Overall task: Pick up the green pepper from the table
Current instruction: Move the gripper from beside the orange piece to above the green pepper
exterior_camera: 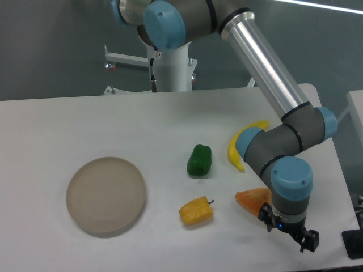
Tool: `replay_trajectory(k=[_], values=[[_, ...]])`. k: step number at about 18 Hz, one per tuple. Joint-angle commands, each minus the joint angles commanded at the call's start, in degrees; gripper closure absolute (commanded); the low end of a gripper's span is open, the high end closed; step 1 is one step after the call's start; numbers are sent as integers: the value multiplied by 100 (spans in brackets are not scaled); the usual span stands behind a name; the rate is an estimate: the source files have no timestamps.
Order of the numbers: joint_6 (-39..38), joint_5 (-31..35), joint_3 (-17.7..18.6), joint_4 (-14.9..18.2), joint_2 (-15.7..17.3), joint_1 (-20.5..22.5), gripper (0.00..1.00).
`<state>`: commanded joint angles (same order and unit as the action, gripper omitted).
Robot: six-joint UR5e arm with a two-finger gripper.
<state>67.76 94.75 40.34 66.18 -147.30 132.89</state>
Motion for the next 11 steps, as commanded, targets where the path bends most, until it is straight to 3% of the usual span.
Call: replay_trajectory(k=[6,7,11], values=[[-17,9,61,9,96,-149,0],[-26,9,166,44,192,-167,0],[-79,-17,1149,44,851,-167,0]])
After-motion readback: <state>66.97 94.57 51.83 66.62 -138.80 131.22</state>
